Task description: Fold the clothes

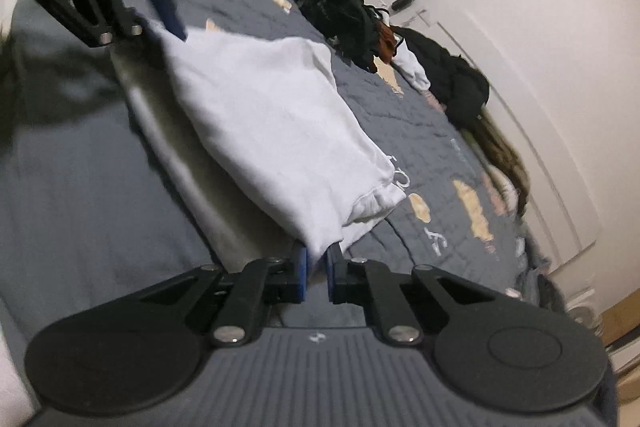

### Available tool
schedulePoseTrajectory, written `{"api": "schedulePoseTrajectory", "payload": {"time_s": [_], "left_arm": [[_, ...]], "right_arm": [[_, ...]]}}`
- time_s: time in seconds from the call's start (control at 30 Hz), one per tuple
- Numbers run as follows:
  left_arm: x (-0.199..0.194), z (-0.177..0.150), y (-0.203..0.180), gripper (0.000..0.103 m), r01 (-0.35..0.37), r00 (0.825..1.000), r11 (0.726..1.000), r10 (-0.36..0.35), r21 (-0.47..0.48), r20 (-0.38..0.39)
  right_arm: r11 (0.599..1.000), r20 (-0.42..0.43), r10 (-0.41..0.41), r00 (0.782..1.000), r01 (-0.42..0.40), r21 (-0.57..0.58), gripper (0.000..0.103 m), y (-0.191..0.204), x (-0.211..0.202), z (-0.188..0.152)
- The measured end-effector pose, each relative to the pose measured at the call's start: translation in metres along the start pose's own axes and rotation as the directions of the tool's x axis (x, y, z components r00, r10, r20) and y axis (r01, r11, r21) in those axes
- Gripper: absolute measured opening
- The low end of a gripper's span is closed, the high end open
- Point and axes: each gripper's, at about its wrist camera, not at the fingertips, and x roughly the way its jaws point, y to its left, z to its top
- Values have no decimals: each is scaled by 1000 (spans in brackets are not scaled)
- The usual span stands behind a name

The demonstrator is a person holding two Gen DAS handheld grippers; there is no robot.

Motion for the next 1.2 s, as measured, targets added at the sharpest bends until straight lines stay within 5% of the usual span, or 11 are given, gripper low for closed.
{"api": "schedulePoseTrajectory", "payload": {"time_s": [0.27, 0.43, 0.87, 0.93, 1.0, 1.07, 1.1, 1.2], "left_arm": [[-14, -25, 15, 5, 19, 995, 1000, -17, 14, -100], [-11, -23, 5, 16, -14, 995, 998, 21, 66, -98], [-20, -33, 32, 14, 72, 983, 993, -86, -90, -164], [-35, -34, 53, 20, 117, 984, 969, -142, -216, -106], [-52, -36, 74, 44, 162, 984, 934, -175, -318, -15], [-67, -37, 91, 52, 211, 977, 889, -197, -407, 77], [-69, -37, 98, 52, 232, 973, 859, -202, -456, 116], [-64, -35, 116, 52, 268, 963, 747, -180, -608, 202]], "right_arm": [[1000, -11, -2, 1000, 3, 19, 8, 6, 6, -9], [999, -26, 28, 999, -27, 36, 8, 9, 7, -13], [993, -65, 58, 996, -51, 105, 8, 8, 13, -16], [984, -74, 79, 994, -66, 165, 9, 1, 10, -16], [971, -82, 101, 992, -80, 225, 12, -6, 6, -16], [949, -97, 150, 984, -116, 293, 22, -16, -1, -21], [935, -104, 177, 979, -135, 327, 32, -22, -5, -23], [863, -73, 191, 979, -132, 488, 40, -48, -26, -32]]}}
